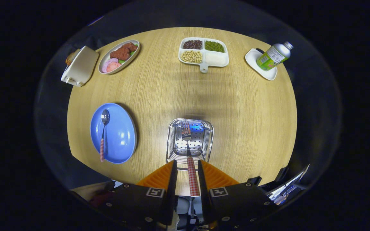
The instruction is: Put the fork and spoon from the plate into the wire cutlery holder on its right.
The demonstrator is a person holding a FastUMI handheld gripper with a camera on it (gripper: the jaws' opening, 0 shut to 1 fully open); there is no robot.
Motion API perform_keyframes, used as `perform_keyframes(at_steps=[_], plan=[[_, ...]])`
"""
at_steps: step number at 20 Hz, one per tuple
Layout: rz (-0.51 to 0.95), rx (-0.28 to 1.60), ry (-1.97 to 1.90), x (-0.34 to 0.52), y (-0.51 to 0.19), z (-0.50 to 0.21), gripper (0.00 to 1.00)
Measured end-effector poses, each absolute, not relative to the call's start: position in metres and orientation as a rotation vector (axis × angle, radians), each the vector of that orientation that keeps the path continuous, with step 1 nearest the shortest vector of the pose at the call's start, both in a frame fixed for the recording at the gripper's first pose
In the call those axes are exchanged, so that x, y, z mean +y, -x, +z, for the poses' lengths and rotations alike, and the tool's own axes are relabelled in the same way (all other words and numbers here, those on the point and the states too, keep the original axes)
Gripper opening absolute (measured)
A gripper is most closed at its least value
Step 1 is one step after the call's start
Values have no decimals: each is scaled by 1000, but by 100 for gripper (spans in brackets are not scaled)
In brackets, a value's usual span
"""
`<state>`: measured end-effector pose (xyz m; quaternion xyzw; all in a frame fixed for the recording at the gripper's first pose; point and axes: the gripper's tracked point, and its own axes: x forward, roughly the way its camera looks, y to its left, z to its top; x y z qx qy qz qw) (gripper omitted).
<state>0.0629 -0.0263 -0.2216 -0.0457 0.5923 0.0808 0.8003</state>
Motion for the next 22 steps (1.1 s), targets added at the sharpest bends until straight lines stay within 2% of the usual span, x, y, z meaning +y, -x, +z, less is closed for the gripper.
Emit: perform_keyframes(at_steps=[1, 4, 7, 9, 15, 22], plan=[[175, 1235, 109, -27, -63, -215, 47], [170, 1122, 126, -24, -61, -199, 63], [150, 991, 168, -22, -60, -182, 88], [105, 884, 168, -18, -64, -166, 94], [109, 633, 150, 34, -61, -137, 95], [140, 579, 14, 106, -54, -157, 99]])
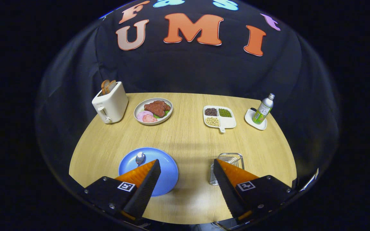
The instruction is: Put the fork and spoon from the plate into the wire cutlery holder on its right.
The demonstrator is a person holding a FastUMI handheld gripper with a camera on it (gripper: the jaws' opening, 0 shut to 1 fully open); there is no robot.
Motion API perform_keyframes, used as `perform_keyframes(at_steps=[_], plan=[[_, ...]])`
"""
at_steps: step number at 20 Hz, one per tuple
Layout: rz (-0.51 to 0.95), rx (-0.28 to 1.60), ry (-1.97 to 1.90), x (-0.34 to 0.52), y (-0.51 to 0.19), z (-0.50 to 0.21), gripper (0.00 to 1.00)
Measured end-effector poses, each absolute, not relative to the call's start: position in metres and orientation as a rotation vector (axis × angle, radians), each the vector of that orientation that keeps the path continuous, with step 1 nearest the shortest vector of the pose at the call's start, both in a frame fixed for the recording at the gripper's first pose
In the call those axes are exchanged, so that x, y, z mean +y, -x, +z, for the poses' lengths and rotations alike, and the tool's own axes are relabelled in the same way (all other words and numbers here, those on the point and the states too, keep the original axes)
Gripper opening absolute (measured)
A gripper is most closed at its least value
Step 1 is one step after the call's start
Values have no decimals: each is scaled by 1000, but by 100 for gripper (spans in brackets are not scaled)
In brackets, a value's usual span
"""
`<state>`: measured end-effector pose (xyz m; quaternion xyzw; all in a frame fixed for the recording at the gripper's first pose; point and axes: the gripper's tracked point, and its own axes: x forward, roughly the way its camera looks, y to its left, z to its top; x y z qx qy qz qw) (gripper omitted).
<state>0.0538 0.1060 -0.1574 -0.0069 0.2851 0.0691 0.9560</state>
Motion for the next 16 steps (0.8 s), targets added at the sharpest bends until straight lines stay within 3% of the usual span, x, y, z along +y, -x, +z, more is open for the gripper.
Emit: perform_keyframes(at_steps=[12, 16], plan=[[291, 677, -42, 230, -30, -245, 97], [294, 696, -5, 245, -31, -274, 89]])
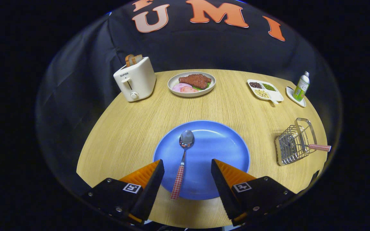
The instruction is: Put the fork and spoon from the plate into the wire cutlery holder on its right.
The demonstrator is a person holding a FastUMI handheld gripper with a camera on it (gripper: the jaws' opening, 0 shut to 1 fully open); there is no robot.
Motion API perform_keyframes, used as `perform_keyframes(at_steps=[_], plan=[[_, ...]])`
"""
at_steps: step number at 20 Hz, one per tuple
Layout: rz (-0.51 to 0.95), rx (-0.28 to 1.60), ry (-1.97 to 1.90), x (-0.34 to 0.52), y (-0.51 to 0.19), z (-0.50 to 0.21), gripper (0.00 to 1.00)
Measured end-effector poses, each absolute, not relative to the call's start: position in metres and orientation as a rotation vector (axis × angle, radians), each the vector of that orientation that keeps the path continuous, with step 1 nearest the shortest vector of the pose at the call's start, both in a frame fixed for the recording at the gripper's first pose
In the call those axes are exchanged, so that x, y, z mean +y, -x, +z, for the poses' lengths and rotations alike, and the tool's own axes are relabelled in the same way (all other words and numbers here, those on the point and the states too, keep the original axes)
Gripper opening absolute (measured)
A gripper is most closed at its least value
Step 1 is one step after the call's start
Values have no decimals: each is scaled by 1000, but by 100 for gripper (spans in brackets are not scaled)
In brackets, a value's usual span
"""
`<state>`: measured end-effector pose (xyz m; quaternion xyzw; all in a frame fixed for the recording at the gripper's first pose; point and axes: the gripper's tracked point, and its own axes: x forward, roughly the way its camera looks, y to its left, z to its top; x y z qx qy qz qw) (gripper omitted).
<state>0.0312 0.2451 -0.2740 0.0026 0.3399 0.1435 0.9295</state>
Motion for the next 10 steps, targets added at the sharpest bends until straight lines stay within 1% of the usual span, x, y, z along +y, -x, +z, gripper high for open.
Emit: perform_keyframes(at_steps=[1, 3, 6, 7, 9, 10], plan=[[293, 701, -2, 247, -31, -280, 83], [298, 714, -3, 254, -31, -290, 75], [301, 738, 7, 259, -28, -301, 61], [300, 746, 11, 260, -28, -305, 54], [300, 764, 6, 264, -29, -311, 45], [302, 772, 5, 266, -28, -315, 44]])
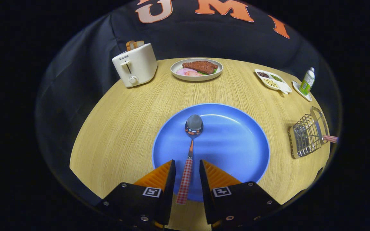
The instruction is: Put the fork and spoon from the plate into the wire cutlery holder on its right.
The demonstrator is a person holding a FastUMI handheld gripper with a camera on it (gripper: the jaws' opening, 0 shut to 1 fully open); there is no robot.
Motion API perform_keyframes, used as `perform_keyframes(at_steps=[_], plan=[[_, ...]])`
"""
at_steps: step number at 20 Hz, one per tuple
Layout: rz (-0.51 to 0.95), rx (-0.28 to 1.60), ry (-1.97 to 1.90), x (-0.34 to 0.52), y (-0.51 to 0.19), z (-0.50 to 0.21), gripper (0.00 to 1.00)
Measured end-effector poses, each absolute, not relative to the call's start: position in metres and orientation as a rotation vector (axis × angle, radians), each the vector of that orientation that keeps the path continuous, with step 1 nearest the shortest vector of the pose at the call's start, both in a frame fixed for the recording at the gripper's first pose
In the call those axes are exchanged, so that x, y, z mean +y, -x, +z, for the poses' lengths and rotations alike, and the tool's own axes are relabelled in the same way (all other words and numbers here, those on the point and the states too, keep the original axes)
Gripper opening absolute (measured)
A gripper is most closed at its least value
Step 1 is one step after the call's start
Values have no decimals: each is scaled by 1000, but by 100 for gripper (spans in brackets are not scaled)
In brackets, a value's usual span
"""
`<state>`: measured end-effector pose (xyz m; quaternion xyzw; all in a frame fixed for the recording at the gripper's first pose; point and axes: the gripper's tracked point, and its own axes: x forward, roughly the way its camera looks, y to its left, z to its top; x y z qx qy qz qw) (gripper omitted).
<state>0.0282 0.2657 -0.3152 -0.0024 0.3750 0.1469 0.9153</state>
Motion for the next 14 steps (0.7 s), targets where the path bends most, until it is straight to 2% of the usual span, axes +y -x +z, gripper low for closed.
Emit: perform_keyframes(at_steps=[2, 7, 14], plan=[[298, 786, 6, 266, -27, -320, 40], [276, 803, -23, 261, -26, -321, 11], [290, 797, -50, 239, -27, -293, 10]])
